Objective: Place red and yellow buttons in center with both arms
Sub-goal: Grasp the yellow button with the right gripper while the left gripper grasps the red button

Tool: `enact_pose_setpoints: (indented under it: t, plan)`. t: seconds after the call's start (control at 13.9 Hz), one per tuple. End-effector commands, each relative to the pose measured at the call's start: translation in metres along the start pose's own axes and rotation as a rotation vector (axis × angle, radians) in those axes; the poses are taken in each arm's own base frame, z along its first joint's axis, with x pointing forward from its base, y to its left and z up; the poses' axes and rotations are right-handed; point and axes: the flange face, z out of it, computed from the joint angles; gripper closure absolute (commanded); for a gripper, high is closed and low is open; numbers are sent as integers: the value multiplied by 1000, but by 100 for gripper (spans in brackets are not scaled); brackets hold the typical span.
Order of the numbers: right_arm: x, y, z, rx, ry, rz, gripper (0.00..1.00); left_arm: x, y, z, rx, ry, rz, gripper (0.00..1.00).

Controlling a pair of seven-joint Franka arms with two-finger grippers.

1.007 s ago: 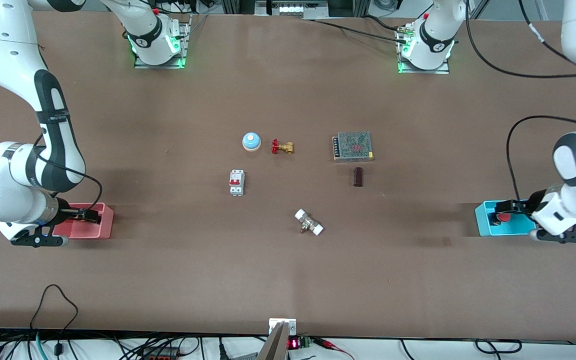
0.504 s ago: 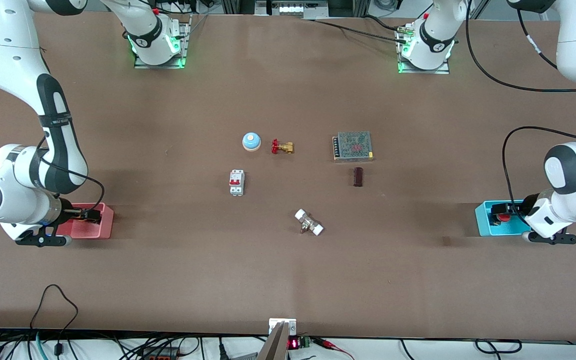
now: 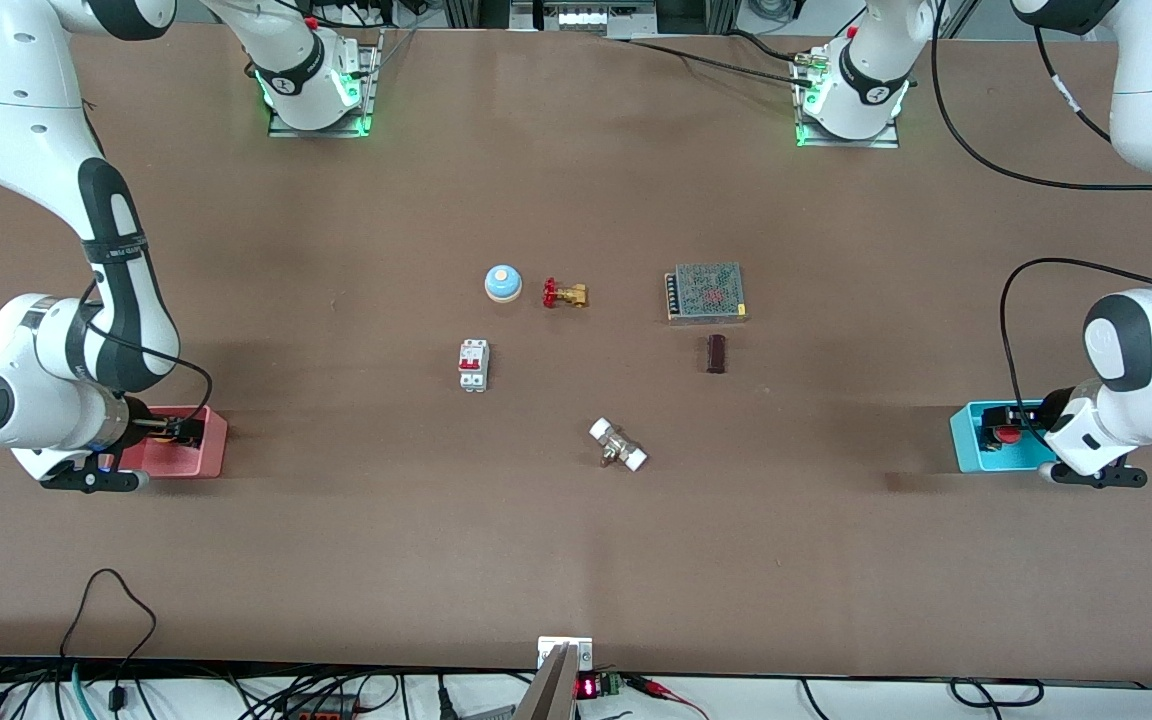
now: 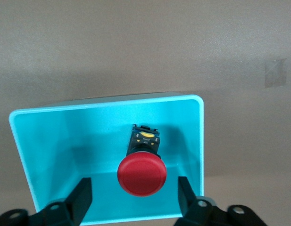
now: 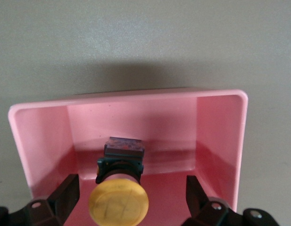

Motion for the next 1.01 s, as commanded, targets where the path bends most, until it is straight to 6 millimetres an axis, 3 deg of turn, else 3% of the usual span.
enact_pose_setpoints:
  t: [0.0,0.22,0.36,0.58,0.72,0.94]
  plan:
    - [5,1,3,6,7,6,2,2,0,-2,14,6,13,36]
    - [8,1,4,5,25,-5,18,3,2,-2,13,7,14,45]
    - [8,2,4,4,27,-35,53,3,2,-3,12,9,11,53]
    - [8,3,3,3,27,-47,84,3,3,-9,16,16,14,69]
    - [8,2,1,3,30,-69,87,2,3,-23,18,28,18,73]
    - [16,5,-23,0,63,-89,88,-5,3,-59,27,44,27,74]
